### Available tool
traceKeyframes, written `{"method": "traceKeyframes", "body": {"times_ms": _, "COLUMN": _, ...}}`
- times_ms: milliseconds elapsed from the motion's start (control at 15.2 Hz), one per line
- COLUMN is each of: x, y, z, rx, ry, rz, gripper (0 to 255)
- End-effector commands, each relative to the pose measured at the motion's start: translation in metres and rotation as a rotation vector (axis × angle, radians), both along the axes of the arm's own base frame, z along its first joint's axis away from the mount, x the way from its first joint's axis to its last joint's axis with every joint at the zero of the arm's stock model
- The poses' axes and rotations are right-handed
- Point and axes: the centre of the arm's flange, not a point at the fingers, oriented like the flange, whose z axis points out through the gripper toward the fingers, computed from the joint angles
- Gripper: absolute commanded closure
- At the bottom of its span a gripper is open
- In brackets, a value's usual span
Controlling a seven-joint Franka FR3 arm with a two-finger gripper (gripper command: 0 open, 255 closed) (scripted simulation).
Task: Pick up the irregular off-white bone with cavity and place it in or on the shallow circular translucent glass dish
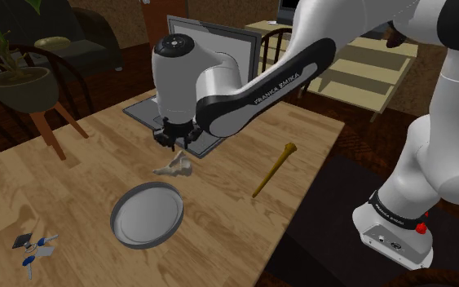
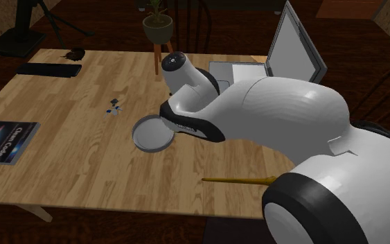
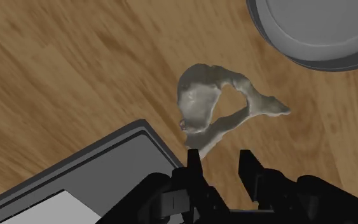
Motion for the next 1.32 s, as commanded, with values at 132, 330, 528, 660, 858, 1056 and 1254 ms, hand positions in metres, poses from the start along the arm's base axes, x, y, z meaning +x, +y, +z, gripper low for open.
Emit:
{"method": "traceKeyframes", "body": {"times_ms": 132, "x": 0.001, "y": 0.021, "z": -0.045, "rx": -0.065, "ry": -0.111, "rz": -0.232, "gripper": 0}}
{"method": "traceKeyframes", "body": {"times_ms": 330, "x": 0.006, "y": 0.019, "z": -0.055, "rx": -0.066, "ry": -0.113, "rz": -0.236, "gripper": 0}}
{"method": "traceKeyframes", "body": {"times_ms": 528, "x": 0.012, "y": 0.015, "z": -0.07, "rx": -0.066, "ry": -0.113, "rz": -0.236, "gripper": 0}}
{"method": "traceKeyframes", "body": {"times_ms": 660, "x": 0.017, "y": 0.012, "z": -0.082, "rx": -0.066, "ry": -0.113, "rz": -0.236, "gripper": 0}}
{"method": "traceKeyframes", "body": {"times_ms": 858, "x": 0.017, "y": 0.012, "z": -0.082, "rx": -0.066, "ry": -0.113, "rz": -0.236, "gripper": 0}}
{"method": "traceKeyframes", "body": {"times_ms": 1056, "x": 0.017, "y": 0.012, "z": -0.082, "rx": -0.066, "ry": -0.113, "rz": -0.236, "gripper": 0}}
{"method": "traceKeyframes", "body": {"times_ms": 1254, "x": 0.017, "y": 0.012, "z": -0.082, "rx": -0.066, "ry": -0.113, "rz": -0.236, "gripper": 255}}
